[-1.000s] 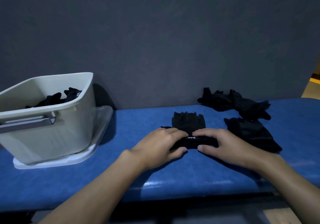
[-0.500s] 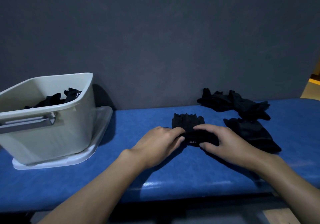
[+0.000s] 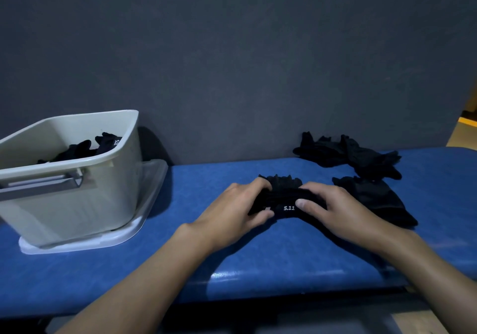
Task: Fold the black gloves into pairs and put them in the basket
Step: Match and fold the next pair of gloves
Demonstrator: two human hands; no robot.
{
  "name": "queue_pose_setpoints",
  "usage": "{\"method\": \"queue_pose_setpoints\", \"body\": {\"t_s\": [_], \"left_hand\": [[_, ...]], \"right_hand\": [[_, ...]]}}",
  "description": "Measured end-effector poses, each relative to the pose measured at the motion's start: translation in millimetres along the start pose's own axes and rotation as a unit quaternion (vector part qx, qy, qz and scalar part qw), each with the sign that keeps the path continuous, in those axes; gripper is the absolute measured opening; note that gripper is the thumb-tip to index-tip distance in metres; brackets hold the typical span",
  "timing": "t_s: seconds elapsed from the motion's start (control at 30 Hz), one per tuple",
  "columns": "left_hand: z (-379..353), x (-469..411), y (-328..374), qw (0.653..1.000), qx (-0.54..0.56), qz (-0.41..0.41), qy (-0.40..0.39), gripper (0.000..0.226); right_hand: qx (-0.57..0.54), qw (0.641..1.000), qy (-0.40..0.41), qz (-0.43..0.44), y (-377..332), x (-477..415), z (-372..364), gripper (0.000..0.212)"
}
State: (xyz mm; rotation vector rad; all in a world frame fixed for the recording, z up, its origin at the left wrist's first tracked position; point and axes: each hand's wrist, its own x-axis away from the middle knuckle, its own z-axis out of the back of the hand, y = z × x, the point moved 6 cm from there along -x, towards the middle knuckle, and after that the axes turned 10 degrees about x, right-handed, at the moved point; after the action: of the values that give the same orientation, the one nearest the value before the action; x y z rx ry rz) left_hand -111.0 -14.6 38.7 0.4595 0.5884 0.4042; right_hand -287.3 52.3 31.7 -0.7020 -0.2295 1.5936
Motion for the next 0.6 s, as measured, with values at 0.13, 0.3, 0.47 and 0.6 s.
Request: {"method": "queue_pose_setpoints", "body": {"t_s": [0.13,0.3,0.47,0.6], "left_hand": [[0,0,1,1.0,0.016,0.001,0.01,0.033],[-2,-2,-4,0.993,0.1,0.058,0.034,0.038],[-6,-6,-18,0.979,0.152,0.108,0.081,0.031],[-5,-10,-23,0.979,0.128,0.12,0.104,0.028]], "right_hand": [[-0.009,1.0,0.024,-0.01,0,-1,1,0.006],[-0.041,0.997,0.057,-0.034,2,-6,2,0.007],[-0.018,0.992,0.098,-0.077,6,-12,2,0.018],[-0.004,0.99,0.102,-0.1,9,-16,0,0.023]]}}
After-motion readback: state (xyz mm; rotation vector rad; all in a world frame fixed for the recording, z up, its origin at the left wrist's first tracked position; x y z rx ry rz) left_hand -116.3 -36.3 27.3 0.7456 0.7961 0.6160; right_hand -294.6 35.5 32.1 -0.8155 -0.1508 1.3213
